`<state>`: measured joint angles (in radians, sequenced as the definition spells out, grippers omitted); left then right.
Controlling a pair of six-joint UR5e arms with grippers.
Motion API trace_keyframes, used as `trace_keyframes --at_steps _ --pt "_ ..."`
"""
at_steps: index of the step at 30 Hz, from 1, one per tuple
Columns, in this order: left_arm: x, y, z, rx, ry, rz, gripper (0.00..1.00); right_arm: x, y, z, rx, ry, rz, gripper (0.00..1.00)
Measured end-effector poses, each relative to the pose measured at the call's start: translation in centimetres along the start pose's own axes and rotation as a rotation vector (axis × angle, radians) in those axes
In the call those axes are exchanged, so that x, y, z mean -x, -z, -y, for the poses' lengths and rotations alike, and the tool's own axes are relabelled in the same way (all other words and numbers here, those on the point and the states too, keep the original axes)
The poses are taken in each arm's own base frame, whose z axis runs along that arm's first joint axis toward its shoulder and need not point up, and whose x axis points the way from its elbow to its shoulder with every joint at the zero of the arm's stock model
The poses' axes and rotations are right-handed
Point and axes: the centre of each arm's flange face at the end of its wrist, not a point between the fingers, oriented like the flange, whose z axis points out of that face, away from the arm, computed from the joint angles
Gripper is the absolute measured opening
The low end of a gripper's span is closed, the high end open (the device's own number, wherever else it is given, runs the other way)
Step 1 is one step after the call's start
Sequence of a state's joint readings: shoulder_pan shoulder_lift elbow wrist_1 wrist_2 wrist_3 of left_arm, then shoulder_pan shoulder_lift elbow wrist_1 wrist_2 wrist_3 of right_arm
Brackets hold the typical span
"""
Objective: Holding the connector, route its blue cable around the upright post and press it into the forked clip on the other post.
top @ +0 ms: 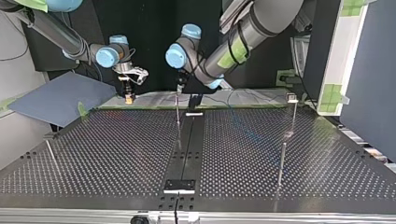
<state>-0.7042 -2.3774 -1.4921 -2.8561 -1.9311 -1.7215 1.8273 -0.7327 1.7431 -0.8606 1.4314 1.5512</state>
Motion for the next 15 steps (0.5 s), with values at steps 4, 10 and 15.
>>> trace_keyframes --at_steps 4,10,15 --pt "0.6 1.8 1.1 -0.019 0.009 0.034 1.00 0.0 0.0 0.0 0.000 -0.001 0.003 0.00" --pt "1.6 4.1 1.5 -0.016 0.053 0.088 1.00 0.0 0.0 0.0 0.000 -0.002 0.004 0.00" --pt "2.6 5.8 0.6 0.010 0.088 0.123 1.00 0.0 0.0 -0.1 0.002 -0.006 0.000 0.00"
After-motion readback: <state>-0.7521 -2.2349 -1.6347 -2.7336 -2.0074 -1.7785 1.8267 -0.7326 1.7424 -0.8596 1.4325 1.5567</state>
